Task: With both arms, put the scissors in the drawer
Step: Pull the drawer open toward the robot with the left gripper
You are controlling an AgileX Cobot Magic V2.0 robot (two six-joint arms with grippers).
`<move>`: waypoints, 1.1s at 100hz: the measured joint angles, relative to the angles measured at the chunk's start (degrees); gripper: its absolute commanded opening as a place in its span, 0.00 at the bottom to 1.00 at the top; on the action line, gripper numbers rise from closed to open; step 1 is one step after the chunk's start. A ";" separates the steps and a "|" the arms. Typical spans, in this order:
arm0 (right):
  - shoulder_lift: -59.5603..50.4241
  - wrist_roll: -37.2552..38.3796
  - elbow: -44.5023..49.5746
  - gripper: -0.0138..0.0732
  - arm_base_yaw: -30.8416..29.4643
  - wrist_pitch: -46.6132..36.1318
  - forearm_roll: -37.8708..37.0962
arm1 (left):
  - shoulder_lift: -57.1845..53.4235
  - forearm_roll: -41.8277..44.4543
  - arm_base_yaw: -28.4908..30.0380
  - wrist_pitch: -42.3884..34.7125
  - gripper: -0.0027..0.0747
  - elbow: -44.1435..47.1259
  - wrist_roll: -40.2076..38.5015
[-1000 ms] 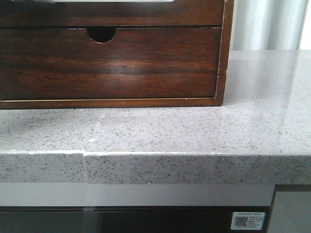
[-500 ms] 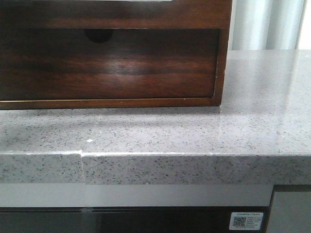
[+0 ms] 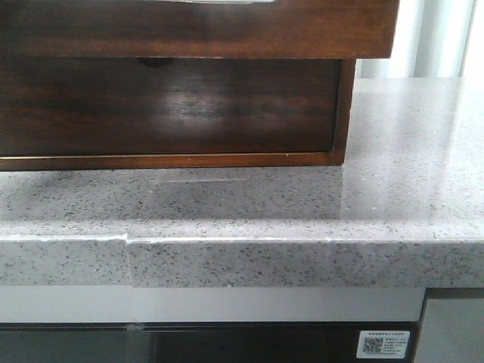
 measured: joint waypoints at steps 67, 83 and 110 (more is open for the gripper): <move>2.20 0.00 -6.31 0.81 0.00 8.60 -4.02 | -1.50 10.57 0.00 -3.26 0.51 -1.40 7.18; 9.04 0.19 -10.92 0.81 0.00 14.28 -5.20 | -1.63 12.78 0.00 -2.92 0.51 -1.67 7.31; 23.01 0.34 -18.90 0.81 -1.34 18.19 -6.76 | -1.63 24.70 0.00 0.86 0.52 -3.75 7.32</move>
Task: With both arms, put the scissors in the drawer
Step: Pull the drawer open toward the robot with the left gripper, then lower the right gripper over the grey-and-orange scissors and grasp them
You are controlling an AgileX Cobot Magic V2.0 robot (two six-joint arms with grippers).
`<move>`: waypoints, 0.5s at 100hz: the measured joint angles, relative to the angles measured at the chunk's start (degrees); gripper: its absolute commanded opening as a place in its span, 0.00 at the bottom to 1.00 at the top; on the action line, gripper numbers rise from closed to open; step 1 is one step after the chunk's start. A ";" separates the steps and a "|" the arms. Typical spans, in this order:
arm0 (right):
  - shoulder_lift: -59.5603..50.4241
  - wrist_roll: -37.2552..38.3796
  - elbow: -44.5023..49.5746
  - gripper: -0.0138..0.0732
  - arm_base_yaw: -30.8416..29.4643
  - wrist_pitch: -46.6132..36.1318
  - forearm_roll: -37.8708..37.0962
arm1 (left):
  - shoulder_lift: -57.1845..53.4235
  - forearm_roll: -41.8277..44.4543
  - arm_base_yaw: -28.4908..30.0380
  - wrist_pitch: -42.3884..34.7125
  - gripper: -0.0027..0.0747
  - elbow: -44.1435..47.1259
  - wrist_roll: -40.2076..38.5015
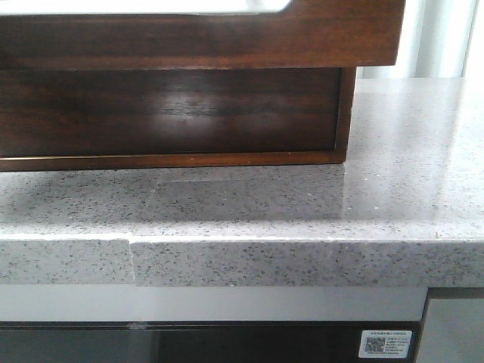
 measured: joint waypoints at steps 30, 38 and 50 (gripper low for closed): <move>12.41 -0.68 -7.40 0.81 -10.76 2.86 -0.03 | -0.82 9.07 0.00 4.41 0.59 -5.76 -4.30; 15.64 -3.93 -8.58 0.81 -15.16 3.65 3.43 | -2.60 13.77 0.00 4.41 0.59 -7.63 -7.06; 20.21 -10.77 -9.85 0.81 -21.47 4.42 12.14 | -6.60 21.07 0.00 4.93 0.59 -11.00 -11.73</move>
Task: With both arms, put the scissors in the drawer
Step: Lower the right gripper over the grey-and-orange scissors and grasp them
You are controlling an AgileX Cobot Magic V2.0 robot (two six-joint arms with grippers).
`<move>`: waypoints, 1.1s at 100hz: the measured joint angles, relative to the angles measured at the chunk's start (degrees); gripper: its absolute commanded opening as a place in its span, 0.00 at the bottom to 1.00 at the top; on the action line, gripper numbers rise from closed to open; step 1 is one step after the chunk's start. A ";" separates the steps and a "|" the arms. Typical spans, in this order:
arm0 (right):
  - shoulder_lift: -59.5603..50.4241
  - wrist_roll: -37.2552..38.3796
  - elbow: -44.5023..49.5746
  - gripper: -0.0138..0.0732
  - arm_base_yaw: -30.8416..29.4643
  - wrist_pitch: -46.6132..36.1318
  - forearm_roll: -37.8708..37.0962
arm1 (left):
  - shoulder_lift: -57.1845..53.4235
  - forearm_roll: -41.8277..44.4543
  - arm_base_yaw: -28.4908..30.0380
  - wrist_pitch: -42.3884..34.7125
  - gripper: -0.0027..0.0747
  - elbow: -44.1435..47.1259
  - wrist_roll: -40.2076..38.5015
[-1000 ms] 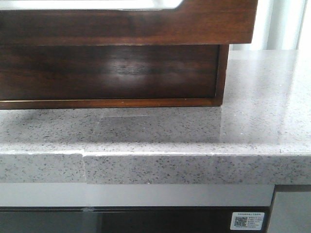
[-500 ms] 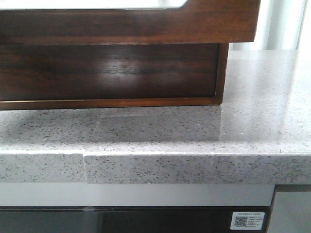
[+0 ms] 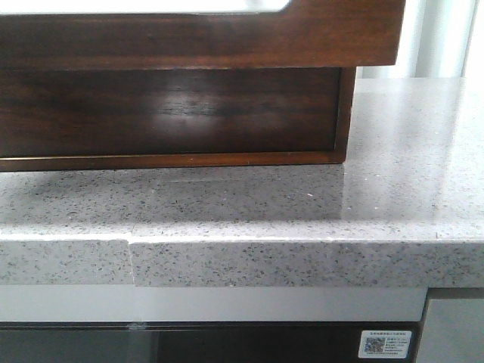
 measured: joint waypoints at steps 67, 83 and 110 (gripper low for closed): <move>24.07 -10.69 -15.61 0.64 1.18 6.80 2.23 | -3.04 41.05 -13.90 -9.18 0.59 -10.58 -20.55; 27.22 -10.93 -17.76 0.64 2.30 7.20 1.75 | -3.04 41.40 -13.90 -9.59 0.59 -10.58 -20.75; 29.73 -10.93 -18.15 0.64 2.30 7.33 0.47 | -3.04 41.40 -13.90 -9.72 0.59 -10.58 -20.81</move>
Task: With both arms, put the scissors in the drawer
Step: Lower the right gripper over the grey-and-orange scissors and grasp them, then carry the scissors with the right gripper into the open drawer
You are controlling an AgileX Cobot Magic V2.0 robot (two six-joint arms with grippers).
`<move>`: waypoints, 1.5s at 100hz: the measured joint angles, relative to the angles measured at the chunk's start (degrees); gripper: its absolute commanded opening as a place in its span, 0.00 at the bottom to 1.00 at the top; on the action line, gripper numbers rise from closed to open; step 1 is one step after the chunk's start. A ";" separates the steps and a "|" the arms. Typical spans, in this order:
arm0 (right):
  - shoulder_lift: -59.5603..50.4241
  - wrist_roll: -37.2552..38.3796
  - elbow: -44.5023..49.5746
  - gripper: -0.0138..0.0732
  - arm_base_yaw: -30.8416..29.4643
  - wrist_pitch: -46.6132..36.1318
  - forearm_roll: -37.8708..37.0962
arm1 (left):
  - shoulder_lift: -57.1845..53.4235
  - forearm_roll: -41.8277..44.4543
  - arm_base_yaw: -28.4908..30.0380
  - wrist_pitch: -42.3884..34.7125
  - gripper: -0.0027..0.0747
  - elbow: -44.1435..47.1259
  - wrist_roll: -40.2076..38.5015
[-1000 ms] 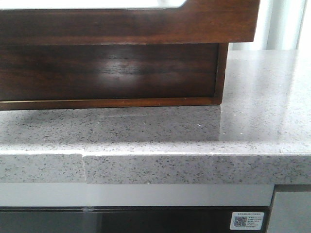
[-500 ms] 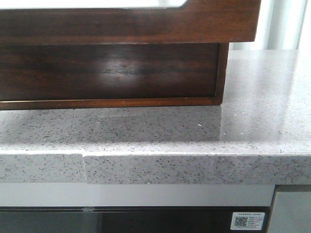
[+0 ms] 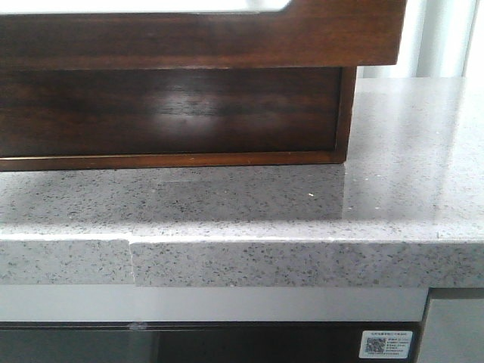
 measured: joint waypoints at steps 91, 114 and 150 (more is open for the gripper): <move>2.46 0.00 -0.59 0.47 -1.15 -0.91 -0.74 | 0.00 0.02 0.00 -0.19 0.59 0.00 -0.08; 2.68 -0.08 -1.09 0.25 -1.15 -0.03 -0.74 | 0.00 0.02 0.00 -0.19 0.59 0.00 -0.08; 2.94 -0.49 -1.54 0.14 -1.15 0.24 -0.64 | 0.00 0.51 0.00 -0.19 0.59 0.00 -0.08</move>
